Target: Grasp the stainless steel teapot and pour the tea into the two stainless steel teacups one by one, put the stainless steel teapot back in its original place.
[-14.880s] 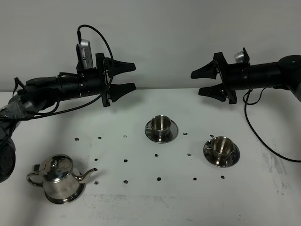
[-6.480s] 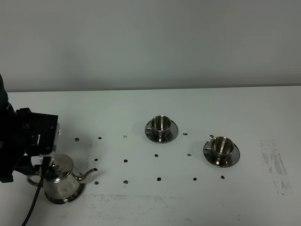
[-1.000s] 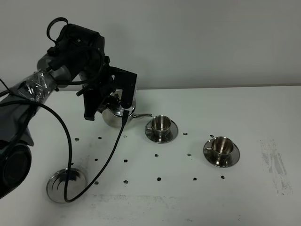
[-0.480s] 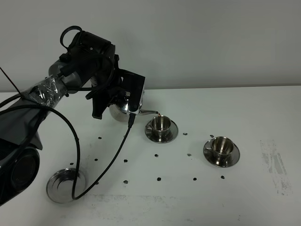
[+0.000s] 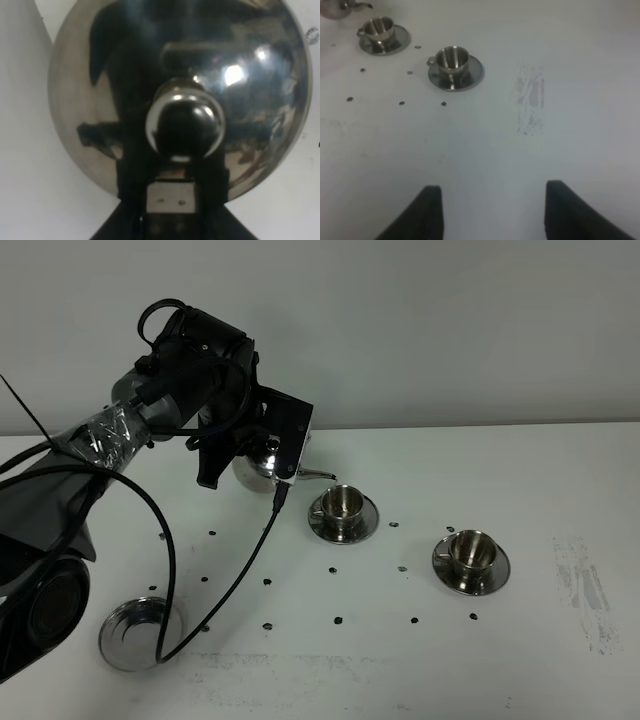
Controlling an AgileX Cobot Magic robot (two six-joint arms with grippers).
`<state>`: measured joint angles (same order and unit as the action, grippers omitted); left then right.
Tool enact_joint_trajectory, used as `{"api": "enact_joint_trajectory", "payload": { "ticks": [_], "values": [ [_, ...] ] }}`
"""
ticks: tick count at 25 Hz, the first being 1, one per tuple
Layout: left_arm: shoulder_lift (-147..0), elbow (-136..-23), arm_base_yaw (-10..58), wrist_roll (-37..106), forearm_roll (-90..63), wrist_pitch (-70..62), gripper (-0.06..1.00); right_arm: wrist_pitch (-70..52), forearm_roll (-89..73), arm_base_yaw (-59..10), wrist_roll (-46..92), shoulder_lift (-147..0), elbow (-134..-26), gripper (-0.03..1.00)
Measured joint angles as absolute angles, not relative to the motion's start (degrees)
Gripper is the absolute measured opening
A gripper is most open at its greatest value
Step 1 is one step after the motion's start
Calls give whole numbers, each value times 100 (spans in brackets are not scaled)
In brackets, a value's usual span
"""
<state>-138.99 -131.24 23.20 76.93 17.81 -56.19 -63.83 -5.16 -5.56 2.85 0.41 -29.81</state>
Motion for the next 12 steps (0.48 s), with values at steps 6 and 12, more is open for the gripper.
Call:
{"api": "enact_joint_trajectory", "payload": {
  "ticks": [6, 12],
  "values": [
    [-13899, -13124, 2382, 7721, 1874, -5567, 24, -6383, -516, -556, 285, 41, -2981, 45],
    [-13899, -13124, 2391, 7969, 1890, -5561, 24, -6383, -516, -556, 285, 41, -2981, 45]
  ]
}}
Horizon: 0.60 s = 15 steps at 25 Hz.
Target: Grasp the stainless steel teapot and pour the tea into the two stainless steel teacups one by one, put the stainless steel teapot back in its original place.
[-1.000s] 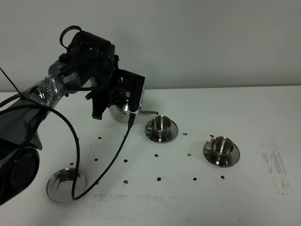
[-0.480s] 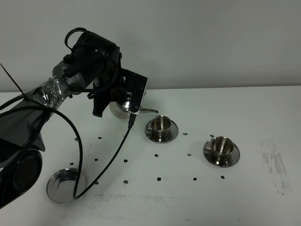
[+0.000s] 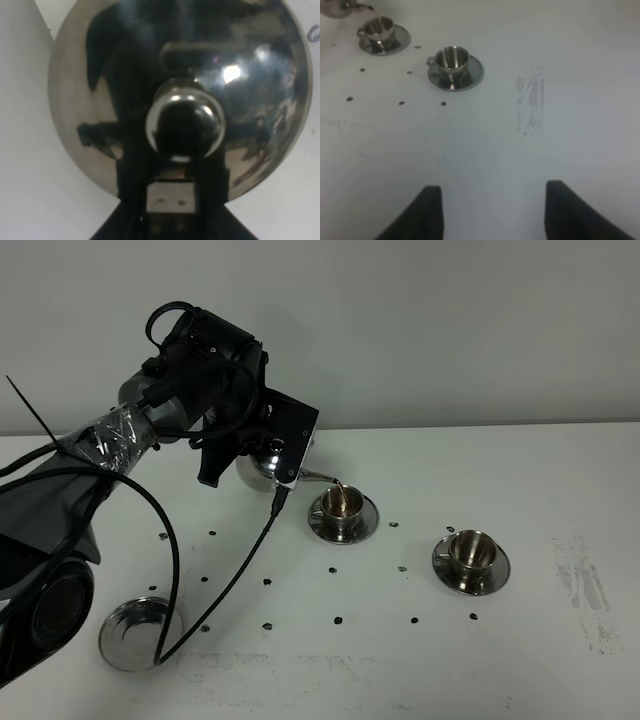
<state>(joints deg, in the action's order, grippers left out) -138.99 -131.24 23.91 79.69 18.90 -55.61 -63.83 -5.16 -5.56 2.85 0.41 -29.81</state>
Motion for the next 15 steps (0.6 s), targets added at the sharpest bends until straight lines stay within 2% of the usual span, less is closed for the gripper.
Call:
{"api": "enact_joint_trajectory", "payload": {
  "ticks": [15],
  "values": [
    [-13911, -13124, 2452, 8267, 2089, -5516, 24, -6383, -510, -556, 285, 41, -2981, 45]
  ]
}}
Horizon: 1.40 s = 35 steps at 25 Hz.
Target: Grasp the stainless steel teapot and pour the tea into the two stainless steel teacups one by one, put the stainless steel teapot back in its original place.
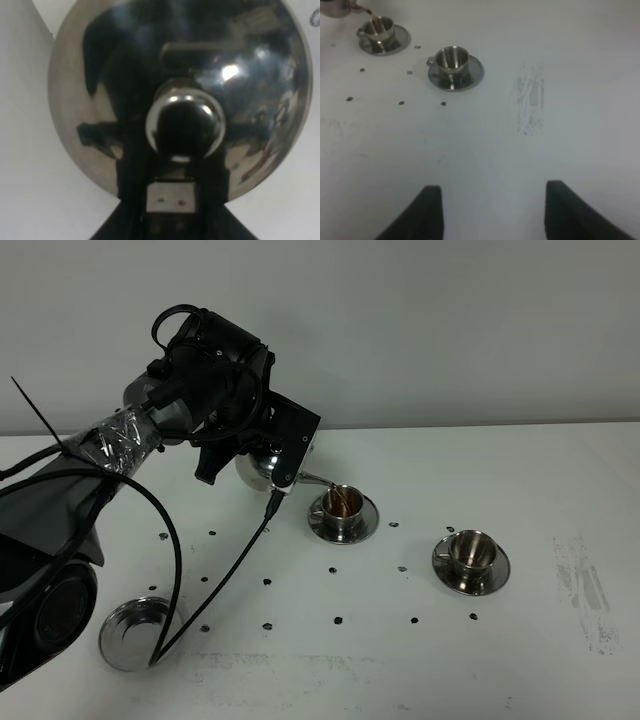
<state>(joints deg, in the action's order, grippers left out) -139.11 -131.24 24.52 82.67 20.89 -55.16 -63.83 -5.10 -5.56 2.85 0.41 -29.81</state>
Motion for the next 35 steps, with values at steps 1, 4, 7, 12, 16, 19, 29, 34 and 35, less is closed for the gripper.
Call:
{"api": "enact_joint_trajectory", "payload": {
  "ticks": [1, 4, 7, 12, 16, 19, 29, 34, 35],
  "values": [
    [-13915, -13124, 2452, 8275, 2096, -5511, 24, -6383, -510, -556, 285, 41, -2981, 45],
    [-13915, -13124, 2452, 8281, 2121, -5488, 24, -6383, -510, -556, 285, 41, -2981, 45],
    [-13915, -13124, 2452, 8281, 2135, -5432, 24, -6383, -510, -556, 285, 41, -2981, 45],
    [-13915, -13124, 2452, 8293, 2154, -5384, 24, -6383, -510, -556, 285, 41, -2981, 45],
    [-13915, -13119, 2465, 8293, 2260, -5309, 24, -6383, -510, -556, 285, 41, -2981, 45],
    [-13915, -13119, 2496, 8299, 2275, -5293, 24, -6383, -510, -556, 285, 41, -2981, 45],
    [-13915, -13114, 2509, 8567, 2294, -5283, 24, -6383, -510, -556, 285, 41, -2981, 45],
    [-13964, -13114, 2509, 8712, 2336, -5283, 24, -6383, -510, -556, 285, 41, -2981, 45],
    [-13970, -13114, 2509, 8742, 2336, -5283, 24, -6383, -510, -556, 285, 41, -2981, 45]
  ]
}}
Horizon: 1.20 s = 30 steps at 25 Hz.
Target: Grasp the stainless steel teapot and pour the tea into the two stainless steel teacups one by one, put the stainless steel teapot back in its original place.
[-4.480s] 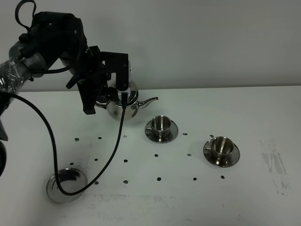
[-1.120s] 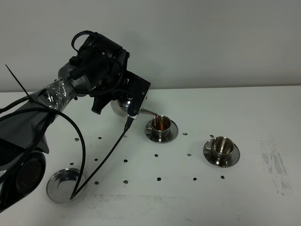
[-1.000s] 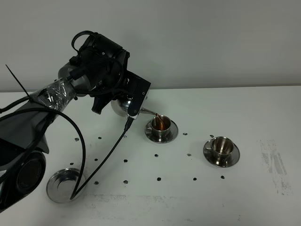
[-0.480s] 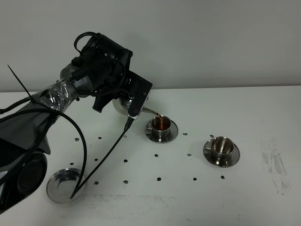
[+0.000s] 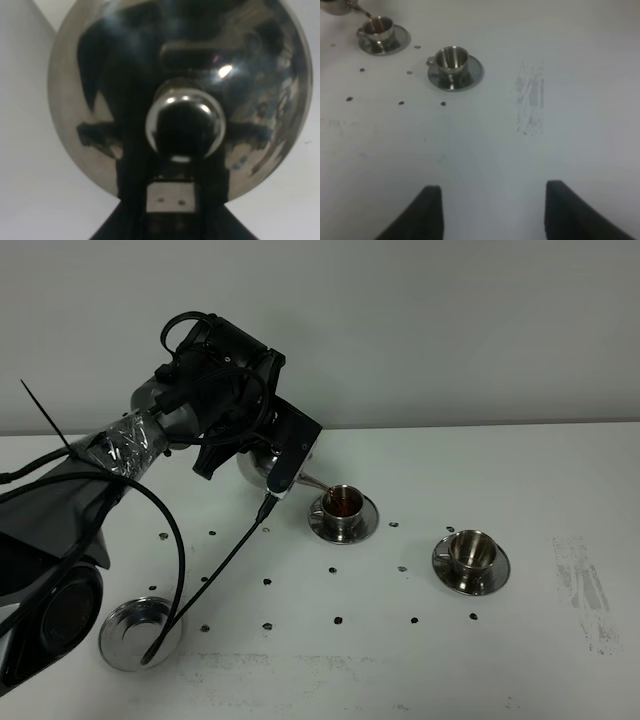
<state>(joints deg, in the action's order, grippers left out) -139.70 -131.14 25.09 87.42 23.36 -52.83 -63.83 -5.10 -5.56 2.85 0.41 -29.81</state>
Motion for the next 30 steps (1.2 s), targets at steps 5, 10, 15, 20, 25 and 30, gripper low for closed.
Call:
{"api": "enact_joint_trajectory", "payload": {
  "ticks": [5, 10, 15, 20, 25, 30],
  "values": [
    [-14038, -13114, 2509, 8754, 2352, -5257, 24, -6383, -510, -556, 285, 41, -2981, 45],
    [-14046, -13114, 2509, 8754, 2400, -5245, 24, -6383, -510, -556, 285, 41, -2981, 45],
    [-14046, -13114, 2509, 8760, 2421, -5227, 24, -6383, -510, -556, 285, 41, -2981, 45],
    [-14046, -13114, 2509, 8760, 2421, -5198, 24, -6383, -510, -556, 285, 41, -2981, 45],
    [-14046, -13114, 2509, 8760, 2421, -5148, 24, -6383, -510, -556, 285, 41, -2981, 45],
    [-14046, -13114, 2509, 8760, 2421, -5123, 24, -6383, -510, -556, 285, 41, -2981, 45]
  ]
}}
